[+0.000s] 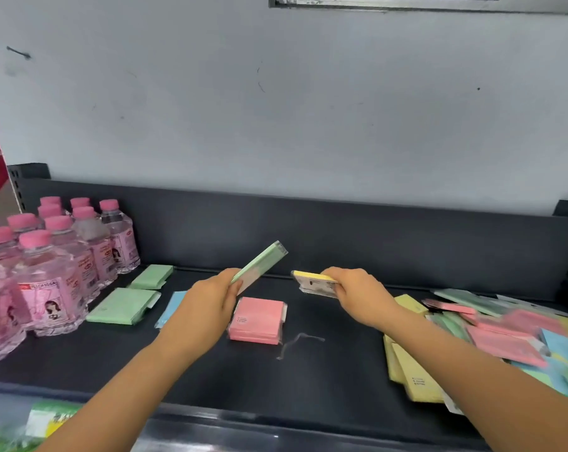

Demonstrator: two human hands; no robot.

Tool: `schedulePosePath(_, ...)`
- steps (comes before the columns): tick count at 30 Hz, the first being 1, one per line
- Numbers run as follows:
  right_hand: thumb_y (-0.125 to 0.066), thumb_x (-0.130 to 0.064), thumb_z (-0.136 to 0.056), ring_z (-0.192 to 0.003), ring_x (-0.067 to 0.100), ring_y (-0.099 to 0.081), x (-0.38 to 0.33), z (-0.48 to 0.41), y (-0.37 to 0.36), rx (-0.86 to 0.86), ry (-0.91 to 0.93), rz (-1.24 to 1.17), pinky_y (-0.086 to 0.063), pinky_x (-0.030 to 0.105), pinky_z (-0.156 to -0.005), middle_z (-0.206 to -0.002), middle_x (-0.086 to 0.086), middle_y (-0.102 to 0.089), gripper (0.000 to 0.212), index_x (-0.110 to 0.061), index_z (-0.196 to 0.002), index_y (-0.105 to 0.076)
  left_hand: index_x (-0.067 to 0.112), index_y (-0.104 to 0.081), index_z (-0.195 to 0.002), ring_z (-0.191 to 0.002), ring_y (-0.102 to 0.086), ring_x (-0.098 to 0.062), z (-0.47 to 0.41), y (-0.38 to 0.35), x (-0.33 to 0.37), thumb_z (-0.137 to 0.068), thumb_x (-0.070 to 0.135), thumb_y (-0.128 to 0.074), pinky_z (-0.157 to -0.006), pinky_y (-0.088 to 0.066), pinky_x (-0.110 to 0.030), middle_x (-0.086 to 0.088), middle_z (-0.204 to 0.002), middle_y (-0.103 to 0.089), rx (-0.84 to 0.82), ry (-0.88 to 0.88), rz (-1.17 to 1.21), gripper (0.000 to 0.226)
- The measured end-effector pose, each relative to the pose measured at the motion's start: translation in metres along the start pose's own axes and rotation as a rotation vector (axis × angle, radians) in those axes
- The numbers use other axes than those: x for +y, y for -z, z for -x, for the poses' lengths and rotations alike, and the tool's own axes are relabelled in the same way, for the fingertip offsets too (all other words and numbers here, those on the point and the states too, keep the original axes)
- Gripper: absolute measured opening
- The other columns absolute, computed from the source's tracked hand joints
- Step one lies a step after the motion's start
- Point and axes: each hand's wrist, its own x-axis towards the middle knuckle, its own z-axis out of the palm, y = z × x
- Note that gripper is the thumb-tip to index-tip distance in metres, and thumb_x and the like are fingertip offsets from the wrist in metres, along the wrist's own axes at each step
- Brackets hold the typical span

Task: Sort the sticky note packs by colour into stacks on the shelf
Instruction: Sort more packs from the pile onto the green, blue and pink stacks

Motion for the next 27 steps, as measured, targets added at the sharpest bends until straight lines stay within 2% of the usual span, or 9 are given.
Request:
schedulePosePath(4,-0.038,-0.004,-0.09,-0.09,0.027,-0.059,0.018,-0.026,-0.013,-0.074,0.126,0.183,-0.048,0.034,-0.069,-0.112,0.002,-0.062,0.046,-0.034,-0.122,-0.052,0.015,-0.056,-0.113,-0.069,-0.052,-0.024,-0.016,-0.009,-0.003,-0.099,0.022,-0.038,-0.064,-0.041,-0.035,-0.002,-0.072,-0.056,0.002,-0.006,-0.014,0.024)
schedulePosePath(9,-0.048,-0.007,-0.091,-0.126,0.022,-0.046,0.046,-0.049,-0.03,-0.302,0.119,0.07,-0.039,0.035,-0.103,-0.14,-0.004,-0.048,0.046,-0.03,-0.131,-0.052,0.021,-0.056,-0.114,-0.061,-0.049,-0.018,-0.041,-0.015,-0.012,-0.099,0.023,-0.04,-0.057,-0.031,-0.028,0.008,-0.063,-0.048,0.009,-0.06,-0.053,0.022)
schedulePosePath(12,-0.056,-0.009,-0.089,-0.133,0.017,-0.039,0.055,-0.055,-0.032,-0.41,0.137,0.016,-0.032,0.035,-0.11,-0.144,-0.011,-0.042,0.047,-0.029,-0.131,-0.051,0.023,-0.056,-0.114,-0.062,-0.053,-0.017,-0.05,-0.022,-0.016,-0.098,0.024,-0.04,-0.057,-0.038,-0.03,0.006,-0.066,-0.054,-0.004,-0.078,-0.047,0.022)
schedulePosePath(15,-0.061,-0.013,-0.086,-0.132,0.015,-0.037,0.058,-0.059,-0.026,-0.469,0.15,-0.024,-0.032,0.033,-0.109,-0.144,-0.015,-0.041,0.048,-0.033,-0.128,-0.053,0.027,-0.054,-0.12,-0.072,-0.058,-0.017,-0.052,-0.03,-0.016,-0.099,0.025,-0.039,-0.067,-0.046,-0.031,0.004,-0.082,-0.063,-0.059,-0.101,-0.072,0.026)
schedulePosePath(18,-0.062,-0.017,-0.086,-0.128,0.013,-0.041,0.057,-0.064,-0.016,-0.472,0.167,-0.053,-0.033,0.029,-0.107,-0.14,-0.011,-0.047,0.041,-0.03,-0.124,-0.057,0.028,-0.049,-0.131,-0.097,-0.06,-0.017,-0.054,-0.037,-0.015,-0.099,0.022,-0.038,-0.084,-0.047,-0.032,0.004,-0.113,-0.064,-0.104,-0.146,-0.129,0.034)
schedulePosePath(20,-0.057,-0.015,-0.09,-0.123,0.011,-0.049,0.053,-0.069,-0.01,-0.352,0.115,-0.193,-0.038,0.024,-0.101,-0.132,-0.006,-0.055,0.034,-0.025,-0.122,-0.06,0.026,-0.045,-0.136,-0.111,-0.056,-0.018,-0.053,-0.043,-0.015,-0.099,0.021,-0.039,-0.093,-0.045,-0.029,0.003,-0.129,-0.057,-0.108,-0.19,-0.202,0.038)
schedulePosePath(23,-0.048,-0.027,-0.096,-0.102,0.012,-0.064,0.041,-0.07,0.0,-0.286,-0.141,-0.767,-0.05,0.021,-0.083,-0.116,0.001,-0.066,0.028,-0.017,-0.12,-0.059,0.022,-0.042,-0.139,-0.124,-0.05,-0.019,-0.05,-0.045,-0.014,-0.093,0.007,-0.048,-0.1,-0.043,-0.028,0.001,-0.141,-0.048,-0.112,-0.283,-0.283,0.049)
schedulePosePath(25,-0.044,-0.04,-0.096,-0.09,0.019,-0.07,0.032,-0.069,0.006,-0.393,-0.268,-1.076,-0.056,0.026,-0.072,-0.106,0.008,-0.07,0.037,-0.012,-0.115,-0.059,0.014,-0.053,-0.132,-0.118,-0.057,-0.024,-0.048,-0.044,-0.013,-0.076,-0.006,-0.066,-0.092,-0.051,-0.033,-0.006,-0.134,-0.056,-0.095,-0.366,-0.342,0.061)
schedulePosePath(27,-0.051,-0.036,-0.094,-0.082,0.02,-0.071,0.023,-0.066,0.006,-0.443,-0.253,-1.184,-0.057,0.025,-0.065,-0.098,0.01,-0.072,0.033,-0.009,-0.109,-0.062,0.011,-0.061,-0.123,-0.108,-0.064,-0.025,-0.048,-0.045,-0.012,-0.06,-0.01,-0.077,-0.08,-0.057,-0.034,-0.008,-0.123,-0.063,-0.062,-0.401,-0.421,0.068)
